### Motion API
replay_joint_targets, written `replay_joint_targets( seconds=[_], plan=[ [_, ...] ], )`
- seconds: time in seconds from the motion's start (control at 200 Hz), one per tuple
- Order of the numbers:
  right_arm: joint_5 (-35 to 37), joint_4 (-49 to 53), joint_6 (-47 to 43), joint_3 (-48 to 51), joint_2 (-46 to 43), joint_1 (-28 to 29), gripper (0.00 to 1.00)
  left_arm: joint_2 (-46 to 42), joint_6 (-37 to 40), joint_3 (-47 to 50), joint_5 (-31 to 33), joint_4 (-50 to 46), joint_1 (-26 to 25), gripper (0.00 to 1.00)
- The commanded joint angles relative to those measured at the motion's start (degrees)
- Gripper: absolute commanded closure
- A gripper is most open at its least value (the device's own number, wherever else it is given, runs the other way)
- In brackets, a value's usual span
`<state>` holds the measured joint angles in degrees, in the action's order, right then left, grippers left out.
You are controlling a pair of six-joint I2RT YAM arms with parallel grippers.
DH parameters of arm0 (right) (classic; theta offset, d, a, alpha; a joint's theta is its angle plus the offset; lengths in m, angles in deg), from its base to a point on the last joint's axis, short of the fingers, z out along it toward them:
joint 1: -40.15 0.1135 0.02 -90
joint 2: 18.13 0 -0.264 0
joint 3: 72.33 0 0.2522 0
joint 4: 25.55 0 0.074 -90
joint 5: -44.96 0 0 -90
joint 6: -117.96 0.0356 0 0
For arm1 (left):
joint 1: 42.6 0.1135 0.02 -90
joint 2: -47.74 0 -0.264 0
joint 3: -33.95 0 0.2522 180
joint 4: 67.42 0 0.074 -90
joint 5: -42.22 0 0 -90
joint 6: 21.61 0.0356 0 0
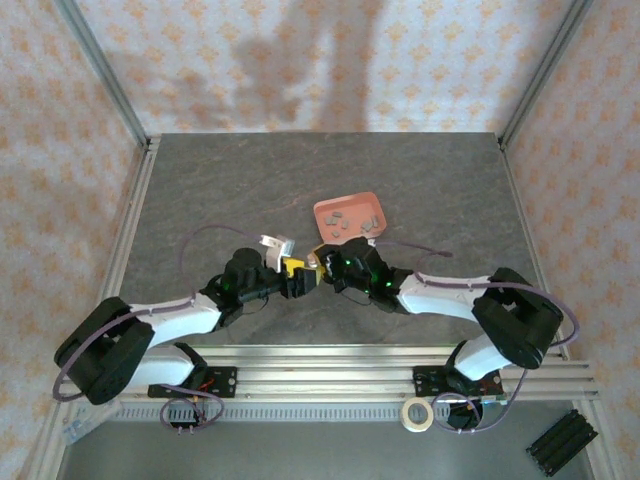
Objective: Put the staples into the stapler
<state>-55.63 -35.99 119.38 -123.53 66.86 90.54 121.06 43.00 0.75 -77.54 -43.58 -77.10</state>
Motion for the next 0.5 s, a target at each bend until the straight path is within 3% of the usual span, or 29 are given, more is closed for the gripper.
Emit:
replay_joint_targets(
  seconds=[0.0,0.095,0.345,0.495],
  plan=[
    [-1.71,-3.74,-1.40,-1.94,0.47,-0.47,0.80,1.50,-1.62,-1.02,1.30,7.69,-0.96,0.28],
    [-1.76,-3.61,-1.39,-1.42,0.02,-0.55,0.80,2.44,-2.11,-1.14,2.98,8.36,-1.43,0.31],
    [-4.96,-3.48,-3.51,-1.63,-1.07,-0.56,0.80,4.10,-2.12,-3.17,3.66,9.35,-1.80,0.48],
    [-6.55,-3.65,-3.89,-1.38,-1.51,-0.56,0.76,5.68,-1.47,-3.72,1.13,12.18,-1.97,0.67]
  ],
)
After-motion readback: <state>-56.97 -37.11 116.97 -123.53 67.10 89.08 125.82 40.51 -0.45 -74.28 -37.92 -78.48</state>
